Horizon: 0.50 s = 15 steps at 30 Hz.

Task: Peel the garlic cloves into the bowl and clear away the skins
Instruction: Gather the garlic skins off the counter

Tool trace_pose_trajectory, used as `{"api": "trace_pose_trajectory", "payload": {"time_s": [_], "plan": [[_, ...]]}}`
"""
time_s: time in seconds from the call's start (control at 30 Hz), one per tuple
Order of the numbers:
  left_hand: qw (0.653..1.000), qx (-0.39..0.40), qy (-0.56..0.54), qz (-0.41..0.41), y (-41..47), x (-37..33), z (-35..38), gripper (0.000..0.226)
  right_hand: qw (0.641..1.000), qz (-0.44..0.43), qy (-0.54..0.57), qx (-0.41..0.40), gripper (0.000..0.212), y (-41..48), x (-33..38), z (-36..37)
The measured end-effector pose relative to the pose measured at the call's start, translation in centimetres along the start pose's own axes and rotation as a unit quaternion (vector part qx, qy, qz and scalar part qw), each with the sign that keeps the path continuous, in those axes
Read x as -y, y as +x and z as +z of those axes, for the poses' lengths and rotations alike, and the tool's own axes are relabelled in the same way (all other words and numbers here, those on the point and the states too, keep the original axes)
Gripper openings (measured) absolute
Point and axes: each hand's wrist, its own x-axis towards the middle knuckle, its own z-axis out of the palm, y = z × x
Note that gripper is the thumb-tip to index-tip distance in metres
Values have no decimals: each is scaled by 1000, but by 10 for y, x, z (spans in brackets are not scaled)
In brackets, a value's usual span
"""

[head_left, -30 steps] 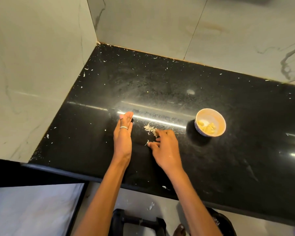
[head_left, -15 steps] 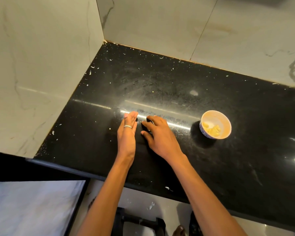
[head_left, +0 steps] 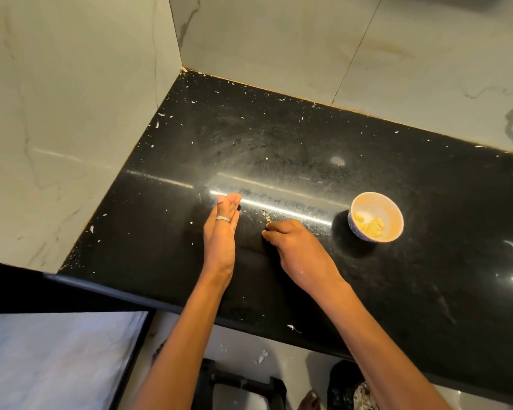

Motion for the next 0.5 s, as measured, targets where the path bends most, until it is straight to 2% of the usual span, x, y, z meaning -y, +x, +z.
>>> {"api": "trace_pose_trajectory", "payload": {"time_s": [0.2, 0.3, 0.4, 0.47, 0.5], "plan": [[1000, -5, -16, -22, -2, -3, 3, 56, 997, 35, -69, 7, 17, 5, 19, -16], [997, -1, -62, -49, -3, -4, 4, 59, 996, 53, -67, 8, 17, 14, 28, -18], [988, 0, -133, -79, -6, -6, 6, 62, 988, 150, 46, -12, 6, 24, 21, -20], [980, 4, -171, -104, -9, -6, 10, 64, 954, 229, 190, -27, 9, 28, 23, -32], [975, 5, -188, -118, -11, -5, 13, 64, 937, 241, 248, -43, 10, 28, 30, -38]]}}
